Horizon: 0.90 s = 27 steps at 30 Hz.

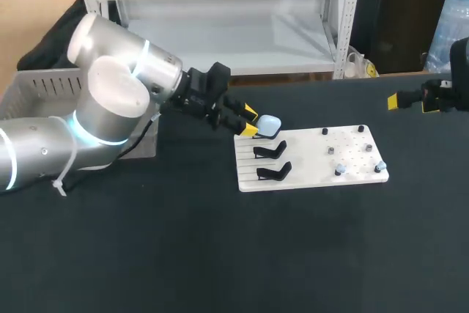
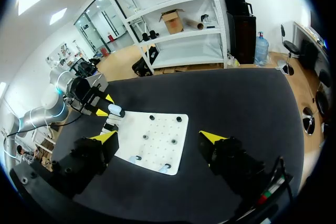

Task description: Pick up each earbud case from the left stands, insert the matching earbuds, close the lid, and place the case in the box.

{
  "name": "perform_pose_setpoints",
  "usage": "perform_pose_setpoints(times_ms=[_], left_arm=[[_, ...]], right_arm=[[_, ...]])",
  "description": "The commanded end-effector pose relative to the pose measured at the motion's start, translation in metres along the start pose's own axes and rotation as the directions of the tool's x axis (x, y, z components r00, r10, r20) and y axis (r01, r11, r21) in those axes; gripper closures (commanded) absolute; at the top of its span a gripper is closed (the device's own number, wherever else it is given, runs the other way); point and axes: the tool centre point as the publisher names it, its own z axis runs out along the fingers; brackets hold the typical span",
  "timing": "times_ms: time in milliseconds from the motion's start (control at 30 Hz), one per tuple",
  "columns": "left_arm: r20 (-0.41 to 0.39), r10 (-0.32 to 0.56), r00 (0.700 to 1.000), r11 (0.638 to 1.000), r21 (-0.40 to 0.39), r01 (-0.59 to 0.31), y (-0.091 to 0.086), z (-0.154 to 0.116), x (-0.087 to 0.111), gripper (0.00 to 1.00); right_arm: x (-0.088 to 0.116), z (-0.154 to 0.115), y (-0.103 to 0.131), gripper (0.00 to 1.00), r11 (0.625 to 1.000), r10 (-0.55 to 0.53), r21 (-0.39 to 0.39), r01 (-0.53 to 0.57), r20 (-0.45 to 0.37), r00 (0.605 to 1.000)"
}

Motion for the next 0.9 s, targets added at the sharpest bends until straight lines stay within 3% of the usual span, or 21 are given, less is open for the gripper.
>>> perform_pose_setpoints(times_ms=[33,900], left_arm=[[0.001,0.003,1.000,1.000,0.011,-0.003,0.006,0.008,-0.002,0.51],[0.054,-0.036,0.998,0.999,0.000,0.036,0.006,0.019,-0.002,0.51]], right_arm=[[0.000,0.000,0.000,0.00,1.000,0.000,0.000,0.000,0.000,1.000],[0.000,0.000,0.000,0.00,1.000,0.000,0.000,0.000,0.000,1.000]])
